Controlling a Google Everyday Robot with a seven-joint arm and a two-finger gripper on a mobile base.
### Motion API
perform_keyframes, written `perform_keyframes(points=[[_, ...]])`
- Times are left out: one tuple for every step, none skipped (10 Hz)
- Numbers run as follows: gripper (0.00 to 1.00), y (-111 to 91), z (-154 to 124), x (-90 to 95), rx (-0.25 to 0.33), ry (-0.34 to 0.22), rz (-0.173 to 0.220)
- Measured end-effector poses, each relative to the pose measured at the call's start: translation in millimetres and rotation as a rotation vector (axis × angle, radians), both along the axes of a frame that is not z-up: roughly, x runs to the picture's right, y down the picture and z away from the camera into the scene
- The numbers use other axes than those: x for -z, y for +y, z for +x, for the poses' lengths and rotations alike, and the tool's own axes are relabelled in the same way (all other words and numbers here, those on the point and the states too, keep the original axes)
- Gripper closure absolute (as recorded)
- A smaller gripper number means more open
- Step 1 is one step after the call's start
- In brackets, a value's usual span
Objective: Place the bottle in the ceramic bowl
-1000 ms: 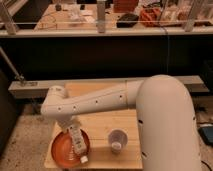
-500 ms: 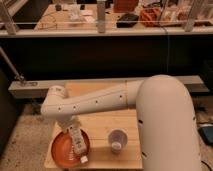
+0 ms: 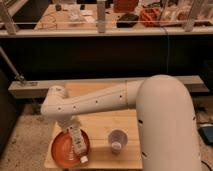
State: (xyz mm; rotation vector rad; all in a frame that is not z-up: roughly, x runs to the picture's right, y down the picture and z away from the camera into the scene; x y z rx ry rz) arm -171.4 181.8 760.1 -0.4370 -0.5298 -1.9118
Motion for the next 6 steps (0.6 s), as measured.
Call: perform_keyframes(points=[[0.42, 0.0, 0.0, 0.0, 0.000, 0.000, 0.000], [0.42, 0.0, 0.0, 0.0, 0.000, 0.000, 0.000], [0.42, 0.0, 0.0, 0.0, 0.000, 0.000, 0.000], [0.42, 0.0, 0.0, 0.0, 0.000, 0.000, 0.000], [0.42, 0.0, 0.0, 0.0, 0.000, 0.000, 0.000], [0.42, 0.0, 0.0, 0.0, 0.000, 0.000, 0.000]])
